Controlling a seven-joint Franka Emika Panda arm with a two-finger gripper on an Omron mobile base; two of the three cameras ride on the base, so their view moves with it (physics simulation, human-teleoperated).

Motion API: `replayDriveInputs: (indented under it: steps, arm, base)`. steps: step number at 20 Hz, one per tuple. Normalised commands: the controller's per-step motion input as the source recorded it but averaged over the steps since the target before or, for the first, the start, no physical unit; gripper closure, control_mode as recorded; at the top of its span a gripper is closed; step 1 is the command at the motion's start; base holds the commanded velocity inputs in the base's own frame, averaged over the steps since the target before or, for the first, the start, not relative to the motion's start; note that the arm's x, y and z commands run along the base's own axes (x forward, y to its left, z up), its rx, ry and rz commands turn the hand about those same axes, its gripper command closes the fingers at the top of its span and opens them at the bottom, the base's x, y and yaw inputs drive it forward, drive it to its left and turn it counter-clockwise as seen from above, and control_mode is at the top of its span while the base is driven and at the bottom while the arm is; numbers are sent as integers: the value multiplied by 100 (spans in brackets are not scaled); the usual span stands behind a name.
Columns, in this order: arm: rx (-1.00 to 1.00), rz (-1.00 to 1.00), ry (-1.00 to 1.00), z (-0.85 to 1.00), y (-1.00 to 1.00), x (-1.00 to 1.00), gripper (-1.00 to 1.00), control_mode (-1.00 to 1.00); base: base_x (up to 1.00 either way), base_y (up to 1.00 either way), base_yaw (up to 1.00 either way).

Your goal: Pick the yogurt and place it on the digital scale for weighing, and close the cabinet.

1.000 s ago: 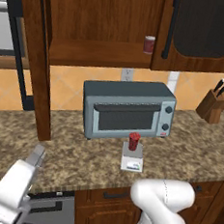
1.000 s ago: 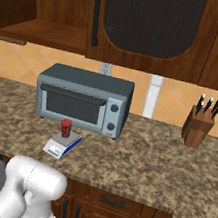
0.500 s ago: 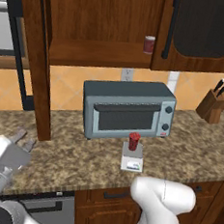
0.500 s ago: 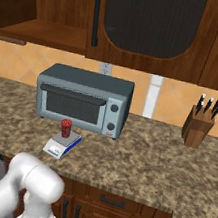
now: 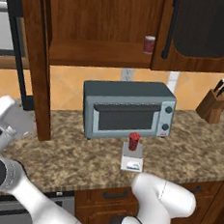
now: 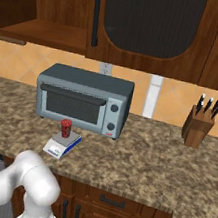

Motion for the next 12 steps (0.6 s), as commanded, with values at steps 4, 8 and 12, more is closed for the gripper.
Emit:
replayDriveInputs:
  steps: [4,8,12]
  arm:
    - [14,-14,-10,61,-98,19,-100,-100]
    - [23,-8,-14,77,-100,-4,-100,-100]
    - [35,-2,-4,80,-100,-18,-100,-100]
  base:
    - [0,0,0]
    - [0,0,0]
    - [0,0,0]
